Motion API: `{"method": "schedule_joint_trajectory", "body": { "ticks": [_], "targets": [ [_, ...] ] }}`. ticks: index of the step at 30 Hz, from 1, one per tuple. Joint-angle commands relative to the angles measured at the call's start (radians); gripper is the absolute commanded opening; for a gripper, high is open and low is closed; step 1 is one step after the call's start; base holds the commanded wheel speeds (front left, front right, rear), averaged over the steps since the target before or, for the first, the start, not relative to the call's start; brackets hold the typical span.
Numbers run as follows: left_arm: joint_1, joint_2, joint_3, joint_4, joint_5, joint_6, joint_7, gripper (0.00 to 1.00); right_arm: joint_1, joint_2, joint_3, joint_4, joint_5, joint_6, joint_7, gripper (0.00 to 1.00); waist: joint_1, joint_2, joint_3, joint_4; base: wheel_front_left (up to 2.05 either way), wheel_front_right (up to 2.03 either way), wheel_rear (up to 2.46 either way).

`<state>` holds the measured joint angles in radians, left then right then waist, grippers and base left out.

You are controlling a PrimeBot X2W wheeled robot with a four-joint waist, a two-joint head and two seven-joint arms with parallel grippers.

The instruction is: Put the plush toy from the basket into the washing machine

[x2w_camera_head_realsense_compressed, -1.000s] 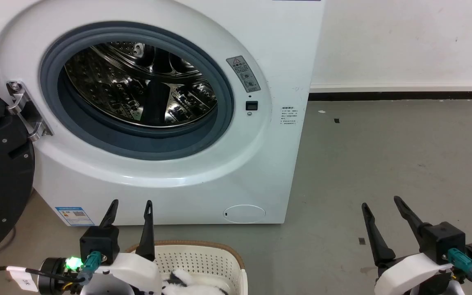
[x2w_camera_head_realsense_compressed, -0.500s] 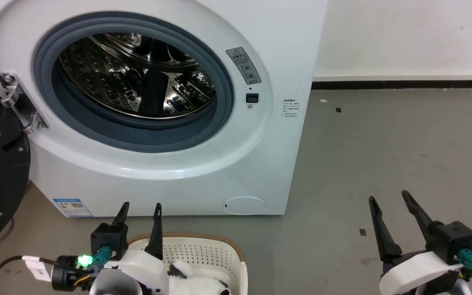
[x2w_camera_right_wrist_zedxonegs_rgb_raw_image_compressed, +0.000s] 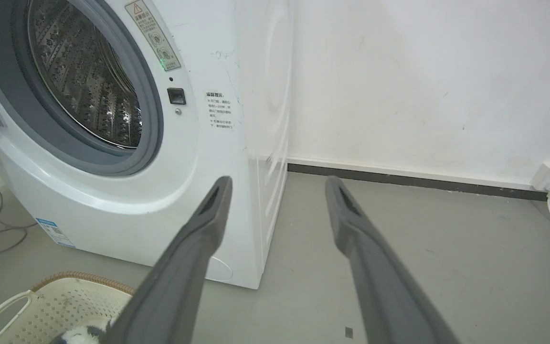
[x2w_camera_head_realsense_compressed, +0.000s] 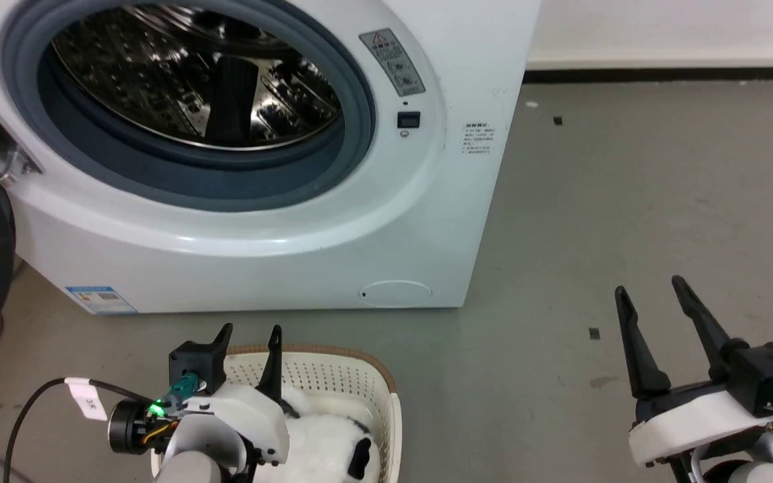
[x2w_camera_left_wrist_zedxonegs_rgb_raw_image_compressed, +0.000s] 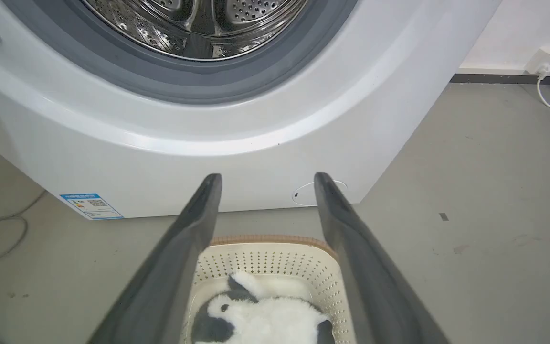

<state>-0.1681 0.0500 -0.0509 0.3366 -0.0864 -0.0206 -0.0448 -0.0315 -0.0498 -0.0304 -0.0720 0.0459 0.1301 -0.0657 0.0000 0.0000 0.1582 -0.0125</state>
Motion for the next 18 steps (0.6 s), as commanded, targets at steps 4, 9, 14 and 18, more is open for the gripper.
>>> {"method": "schedule_joint_trajectory", "body": {
  "ticks": [4, 9, 14, 18],
  "targets": [
    [-0.051, 0.005, -0.006, 0.056, -0.019, -0.001, 0.006, 1.0, -0.036, 0.0, -0.008, -0.02, 0.017, 0.0, -0.015, 1.0, 0.0, 0.0, 0.057, -0.003, 0.0, 0.0, 0.0],
    [-0.091, 0.012, -0.011, 0.11, -0.037, 0.0, 0.034, 1.0, -0.061, 0.0, -0.011, -0.039, 0.024, 0.0, -0.026, 1.0, 0.0, 0.0, 0.116, -0.008, 0.0, 0.0, 0.0],
    [-0.132, 0.021, -0.021, 0.163, -0.052, 0.001, 0.062, 1.0, -0.082, 0.0, -0.018, -0.061, 0.03, 0.0, -0.036, 1.0, 0.0, 0.0, 0.178, -0.013, 0.0, 0.0, 0.0],
    [-0.169, 0.023, -0.027, 0.204, -0.066, 0.0, 0.074, 1.0, -0.094, 0.0, -0.03, -0.08, 0.035, 0.0, -0.044, 1.0, 0.0, 0.0, 0.227, -0.013, 0.0, 0.0, 0.0]
  ]
}}
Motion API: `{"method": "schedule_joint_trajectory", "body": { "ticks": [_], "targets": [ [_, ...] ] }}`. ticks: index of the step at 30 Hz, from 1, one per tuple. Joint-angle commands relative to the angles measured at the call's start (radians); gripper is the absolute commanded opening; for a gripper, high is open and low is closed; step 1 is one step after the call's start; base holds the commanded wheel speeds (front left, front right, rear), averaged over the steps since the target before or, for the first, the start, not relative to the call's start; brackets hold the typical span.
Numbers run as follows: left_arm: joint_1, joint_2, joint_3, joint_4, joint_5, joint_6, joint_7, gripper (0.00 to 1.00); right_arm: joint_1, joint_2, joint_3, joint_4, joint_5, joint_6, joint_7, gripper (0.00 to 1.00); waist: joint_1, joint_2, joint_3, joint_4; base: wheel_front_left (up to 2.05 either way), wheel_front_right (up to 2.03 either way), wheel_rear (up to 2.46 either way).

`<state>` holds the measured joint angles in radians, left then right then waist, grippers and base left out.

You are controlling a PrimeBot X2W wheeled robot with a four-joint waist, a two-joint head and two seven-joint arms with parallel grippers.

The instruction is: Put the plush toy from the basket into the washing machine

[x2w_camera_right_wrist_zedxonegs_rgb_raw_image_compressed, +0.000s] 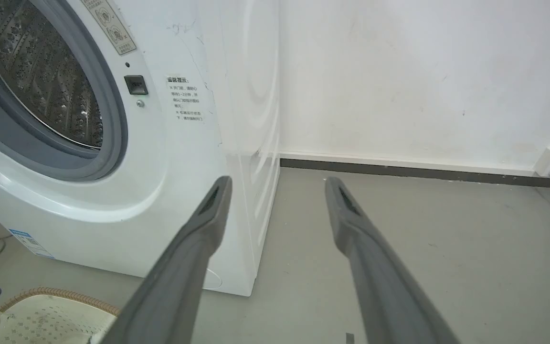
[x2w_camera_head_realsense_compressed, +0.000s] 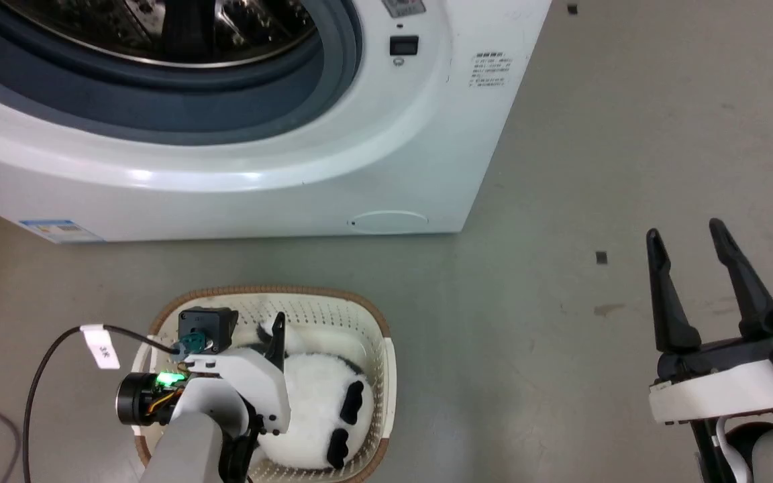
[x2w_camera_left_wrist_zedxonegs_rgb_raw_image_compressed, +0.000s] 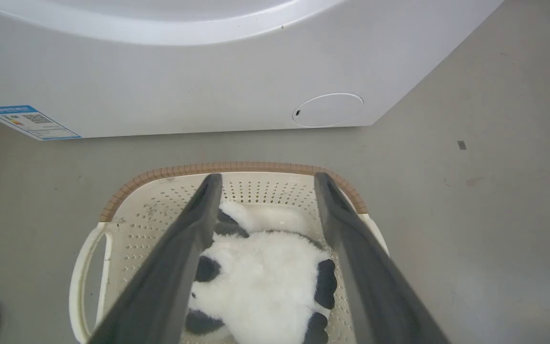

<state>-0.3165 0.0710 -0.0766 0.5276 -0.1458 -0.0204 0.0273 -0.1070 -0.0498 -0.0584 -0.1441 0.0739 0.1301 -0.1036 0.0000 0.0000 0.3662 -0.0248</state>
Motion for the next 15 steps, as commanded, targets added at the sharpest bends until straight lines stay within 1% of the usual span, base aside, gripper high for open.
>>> {"method": "schedule_joint_trajectory", "body": {
  "ticks": [1, 15],
  "targets": [
    [-0.029, 0.003, -0.005, 0.024, -0.009, 0.0, 0.003, 1.0, -0.022, 0.0, -0.004, -0.012, 0.008, 0.0, -0.009, 1.0, 0.0, 0.0, 0.032, 0.0, 0.0, 0.0, 0.0],
    [-0.146, 0.003, -0.034, 0.168, -0.058, -0.009, 0.04, 1.0, -0.058, 0.0, -0.022, -0.076, 0.028, 0.0, -0.038, 1.0, 0.0, 0.0, 0.186, 0.005, 0.0, 0.0, 0.0]
  ]
}}
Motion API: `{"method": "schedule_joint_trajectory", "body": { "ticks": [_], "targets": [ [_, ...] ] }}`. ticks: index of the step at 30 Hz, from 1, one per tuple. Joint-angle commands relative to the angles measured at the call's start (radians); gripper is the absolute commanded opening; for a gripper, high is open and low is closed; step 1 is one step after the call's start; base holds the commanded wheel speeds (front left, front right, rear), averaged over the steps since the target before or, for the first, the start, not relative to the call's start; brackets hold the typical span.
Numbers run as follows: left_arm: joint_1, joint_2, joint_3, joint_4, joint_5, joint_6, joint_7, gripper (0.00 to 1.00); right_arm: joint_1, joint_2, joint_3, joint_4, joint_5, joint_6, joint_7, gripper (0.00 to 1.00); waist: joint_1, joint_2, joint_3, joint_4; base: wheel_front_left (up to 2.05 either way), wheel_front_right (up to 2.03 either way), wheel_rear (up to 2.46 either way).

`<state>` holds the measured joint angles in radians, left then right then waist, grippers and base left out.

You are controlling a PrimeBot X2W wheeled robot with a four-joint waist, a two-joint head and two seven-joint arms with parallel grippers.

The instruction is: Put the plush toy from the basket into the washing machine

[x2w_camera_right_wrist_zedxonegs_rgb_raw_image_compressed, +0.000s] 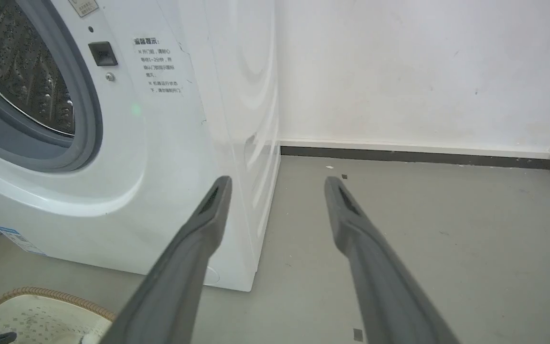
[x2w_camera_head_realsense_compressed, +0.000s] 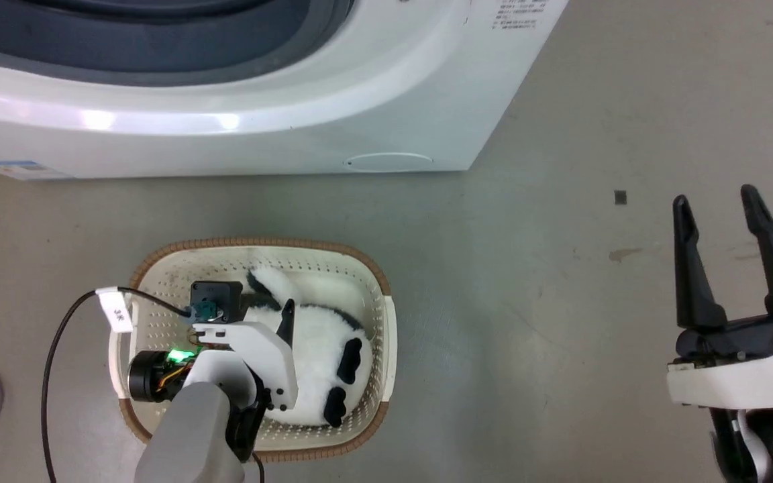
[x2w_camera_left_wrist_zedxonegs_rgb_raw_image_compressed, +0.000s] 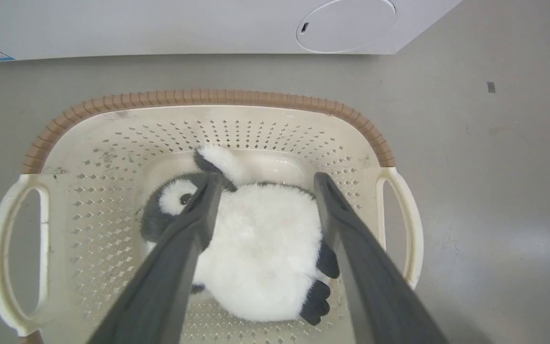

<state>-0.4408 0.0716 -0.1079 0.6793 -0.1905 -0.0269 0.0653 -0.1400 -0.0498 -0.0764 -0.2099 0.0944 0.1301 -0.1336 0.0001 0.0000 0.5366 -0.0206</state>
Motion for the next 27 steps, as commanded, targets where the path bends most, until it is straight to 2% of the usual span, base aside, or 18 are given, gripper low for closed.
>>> {"method": "schedule_joint_trajectory", "body": {
  "ticks": [1, 27],
  "targets": [
    [-0.031, 0.003, -0.005, 0.026, -0.016, -0.003, 0.003, 1.0, -0.027, 0.0, -0.007, -0.015, 0.009, 0.0, -0.01, 1.0, -0.0001, 0.0, 0.026, 0.001, 0.0, 0.0, 0.0],
    [-0.246, 0.008, -0.067, 0.293, -0.116, -0.017, 0.049, 1.0, -0.11, 0.0, -0.055, -0.105, 0.048, 0.0, -0.064, 1.0, -0.0001, 0.0, 0.284, 0.001, 0.0, 0.0, 0.0]
  ]
}}
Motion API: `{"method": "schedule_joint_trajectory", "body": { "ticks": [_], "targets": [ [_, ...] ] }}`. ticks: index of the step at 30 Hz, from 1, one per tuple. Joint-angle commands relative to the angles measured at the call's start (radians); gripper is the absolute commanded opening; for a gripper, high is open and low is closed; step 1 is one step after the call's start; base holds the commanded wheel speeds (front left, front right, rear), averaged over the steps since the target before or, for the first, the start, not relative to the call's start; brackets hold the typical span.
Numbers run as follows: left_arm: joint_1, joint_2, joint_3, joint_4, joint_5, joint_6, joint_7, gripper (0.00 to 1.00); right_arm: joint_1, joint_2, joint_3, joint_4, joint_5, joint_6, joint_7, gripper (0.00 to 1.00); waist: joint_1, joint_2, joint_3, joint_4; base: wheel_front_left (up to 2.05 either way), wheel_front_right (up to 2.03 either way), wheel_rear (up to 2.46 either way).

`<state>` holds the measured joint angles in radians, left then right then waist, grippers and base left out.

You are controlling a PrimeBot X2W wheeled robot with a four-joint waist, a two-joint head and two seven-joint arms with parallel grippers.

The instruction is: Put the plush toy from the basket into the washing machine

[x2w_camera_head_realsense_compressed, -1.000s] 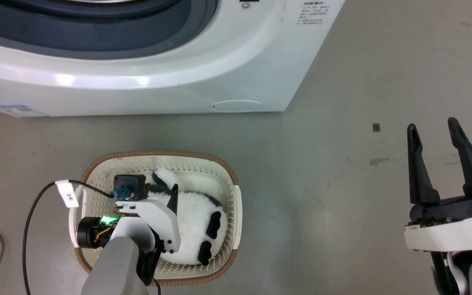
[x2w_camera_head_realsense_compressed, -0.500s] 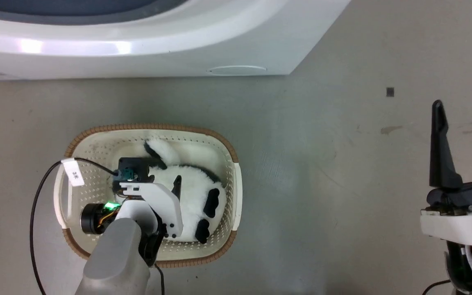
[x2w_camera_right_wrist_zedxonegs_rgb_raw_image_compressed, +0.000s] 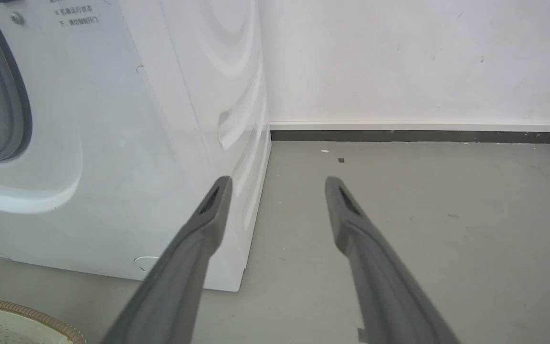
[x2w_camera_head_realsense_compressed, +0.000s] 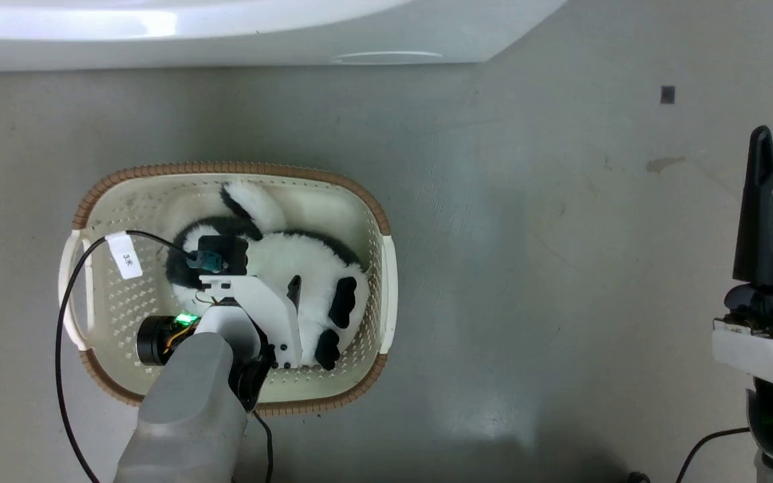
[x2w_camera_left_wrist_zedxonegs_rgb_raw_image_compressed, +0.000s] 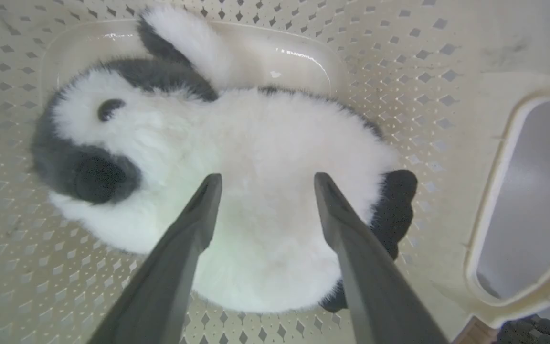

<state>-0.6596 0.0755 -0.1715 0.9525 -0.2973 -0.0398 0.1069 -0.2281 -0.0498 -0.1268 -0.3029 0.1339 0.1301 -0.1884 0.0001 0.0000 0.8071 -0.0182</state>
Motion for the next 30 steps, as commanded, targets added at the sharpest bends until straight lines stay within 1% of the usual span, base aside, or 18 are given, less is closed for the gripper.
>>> {"method": "schedule_joint_trajectory", "body": {
  "ticks": [1, 16, 17, 28, 29, 30],
  "targets": [
    [-0.035, 0.004, -0.007, 0.03, -0.012, -0.006, 0.007, 1.0, -0.024, 0.0, -0.006, -0.014, 0.01, 0.0, -0.011, 1.0, -0.0001, 0.0, 0.023, -0.002, 0.0, 0.0, 0.0],
    [-0.151, 0.001, -0.05, 0.184, -0.071, -0.01, -0.012, 1.0, -0.069, 0.0, -0.019, -0.056, 0.038, 0.001, -0.042, 1.0, -0.0001, 0.0, 0.149, -0.011, 0.0, 0.0, 0.0],
    [-0.172, 0.0, -0.06, 0.215, -0.083, -0.011, -0.013, 1.0, -0.078, 0.0, -0.021, -0.067, 0.041, 0.001, -0.048, 1.0, -0.0001, 0.0, 0.173, -0.011, 0.0, 0.0, 0.0],
    [-0.242, 0.002, -0.091, 0.318, -0.124, -0.014, -0.02, 1.0, -0.098, 0.0, -0.025, -0.106, 0.061, 0.001, -0.069, 1.0, -0.0001, 0.0, 0.253, -0.016, 0.0, 0.0, 0.0],
    [-0.25, 0.003, -0.097, 0.328, -0.125, -0.016, -0.025, 0.63, -0.102, 0.0, -0.025, -0.109, 0.063, 0.001, -0.071, 1.0, -0.0001, 0.0, 0.26, -0.016, 0.0, 0.0, 0.0],
    [-0.26, 0.005, -0.101, 0.338, -0.128, -0.016, -0.036, 0.0, -0.106, 0.0, -0.026, -0.113, 0.065, 0.001, -0.073, 1.0, -0.0001, 0.0, 0.266, -0.017, 0.0, 0.0, 0.0]
  ]
}}
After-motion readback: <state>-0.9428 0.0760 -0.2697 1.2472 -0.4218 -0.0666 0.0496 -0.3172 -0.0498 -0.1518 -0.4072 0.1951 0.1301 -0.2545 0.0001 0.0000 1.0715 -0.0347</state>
